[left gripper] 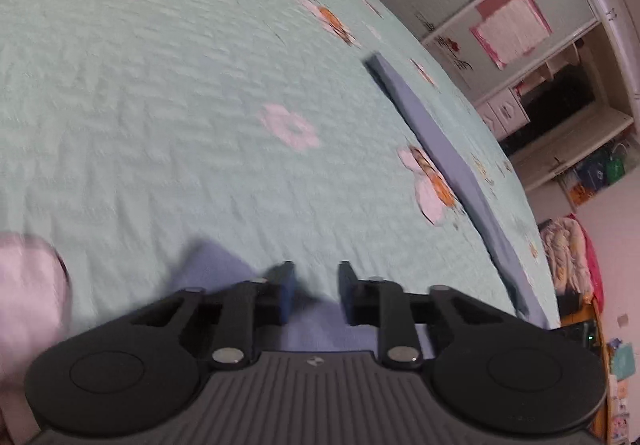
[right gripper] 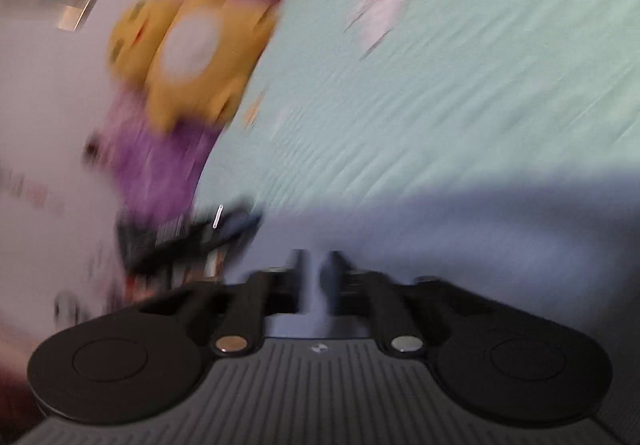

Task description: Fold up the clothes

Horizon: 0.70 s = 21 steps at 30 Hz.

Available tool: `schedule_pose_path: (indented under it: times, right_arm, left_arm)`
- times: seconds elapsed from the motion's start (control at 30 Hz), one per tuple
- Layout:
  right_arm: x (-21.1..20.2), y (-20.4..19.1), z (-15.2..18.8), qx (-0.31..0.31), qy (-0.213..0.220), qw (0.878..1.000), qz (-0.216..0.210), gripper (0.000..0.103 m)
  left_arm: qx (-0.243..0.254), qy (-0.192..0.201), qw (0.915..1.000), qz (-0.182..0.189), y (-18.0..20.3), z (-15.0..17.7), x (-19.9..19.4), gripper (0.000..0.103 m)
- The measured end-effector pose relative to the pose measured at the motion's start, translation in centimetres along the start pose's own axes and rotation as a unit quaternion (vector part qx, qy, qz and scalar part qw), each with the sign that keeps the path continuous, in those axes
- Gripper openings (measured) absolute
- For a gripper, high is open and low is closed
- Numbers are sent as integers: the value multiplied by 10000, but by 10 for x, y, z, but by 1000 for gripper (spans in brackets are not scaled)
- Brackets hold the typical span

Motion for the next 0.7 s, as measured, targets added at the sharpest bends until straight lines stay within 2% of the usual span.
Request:
schedule_pose_path:
  times: [0.07,0.1,0.2,0.3,0.33,0.37,0.4,0.43,0.5,0.53,0.6,0.63,0.7]
  right_arm:
    - [-7,-2,-10,126,362,9993,-29,8]
    - [-3,-15,-4,-24,299,9995,-102,11]
    - [29,-63,29,-718,-446,9955,-431,24]
    - [77,-89,54,-1070,-1120,9864,-544,24]
    - [90,-88,56,-1175,-1239,9844,-418,25]
    - [102,-84,56,-1238,-1309,9833,-261,24]
    - [112,-74,48,-1144,-1224,9858,-67,6]
    - [118,-66,35,-937,-1028,9903,17,0]
    - [116,-58,11,-592,-460,9971,141,0]
    - [115,-60,4,-487,-284,9984,104,6]
    - [126,-81,14,-593,-509,9964,-316,17]
    - [134,-93,20,-680,-672,9941,-505,24]
    - [158,-112,41,-1003,-1201,9854,-669,26]
  left_arm:
    - [-68,46,10000,55,-2,-6,-3,22]
    - [-73,103,9999,86,-2,-8,-7,22]
    - [-151,353,9988,287,3,-10,-28,27]
    - [-387,616,9958,556,5,-6,-53,29]
    - [-435,694,9949,592,5,-4,-61,30]
    - [-480,753,9940,633,4,-3,-69,32]
    - [-521,811,9931,662,3,-2,-76,34]
    - [-550,864,9925,660,0,-1,-83,35]
    - [-584,950,9918,618,-5,0,-97,40]
    - [-595,969,9917,600,-8,1,-101,40]
    - [-632,980,9916,562,-13,3,-106,40]
    - [-670,974,9914,561,-15,4,-106,40]
    - [-760,954,9908,583,-20,6,-104,40]
Point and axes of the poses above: each gripper's, at about its wrist camera, not at the fingertips, and x roughly the way its jaws point, y to its right, z to its underside, the point moved 7 cm from there along x, roughly the way its jaws point, and after that the axes turned 4 degrees about z, right-handed, at the moved point
